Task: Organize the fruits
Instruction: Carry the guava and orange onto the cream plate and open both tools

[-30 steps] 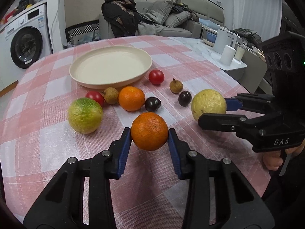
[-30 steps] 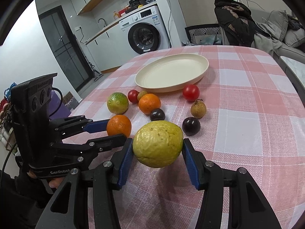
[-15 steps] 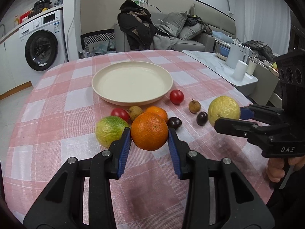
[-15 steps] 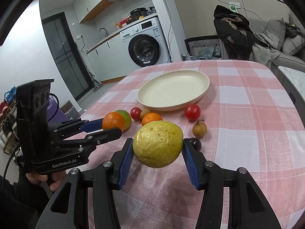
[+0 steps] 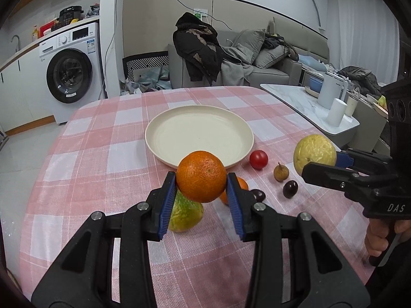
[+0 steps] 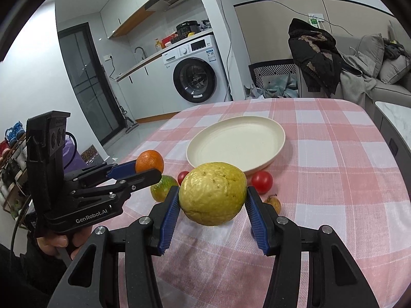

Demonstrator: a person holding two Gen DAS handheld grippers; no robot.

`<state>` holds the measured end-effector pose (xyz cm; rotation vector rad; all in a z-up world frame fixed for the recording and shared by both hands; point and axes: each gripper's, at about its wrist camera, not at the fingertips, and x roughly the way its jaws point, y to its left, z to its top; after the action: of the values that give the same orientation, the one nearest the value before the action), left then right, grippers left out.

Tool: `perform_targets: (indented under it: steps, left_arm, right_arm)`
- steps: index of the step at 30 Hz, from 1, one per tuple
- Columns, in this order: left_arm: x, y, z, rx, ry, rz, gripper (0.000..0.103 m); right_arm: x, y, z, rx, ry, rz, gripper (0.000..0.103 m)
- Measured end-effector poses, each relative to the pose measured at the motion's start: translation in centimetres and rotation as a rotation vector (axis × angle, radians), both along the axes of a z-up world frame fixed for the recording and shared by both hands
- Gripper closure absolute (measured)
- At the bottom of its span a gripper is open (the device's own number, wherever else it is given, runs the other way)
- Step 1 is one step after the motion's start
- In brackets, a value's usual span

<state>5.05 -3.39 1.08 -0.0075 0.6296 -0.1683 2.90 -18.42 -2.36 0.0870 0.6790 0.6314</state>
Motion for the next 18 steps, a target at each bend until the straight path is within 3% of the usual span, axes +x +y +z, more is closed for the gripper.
perform_targets:
  steps: [10, 18]
  left_arm:
    - [1.7, 0.4, 1.5, -0.009, -0.035, 0.017, 0.067]
    - [3.8, 1.2, 1.1, -0.026, -0.029, 0.044, 0.067]
  right_arm:
    - [1.9, 0.7, 0.9, 0.013, -0.006, -0.013, 0.051]
    - [4.1, 1.4, 0.8, 0.027, 0.025, -0.021, 0.051]
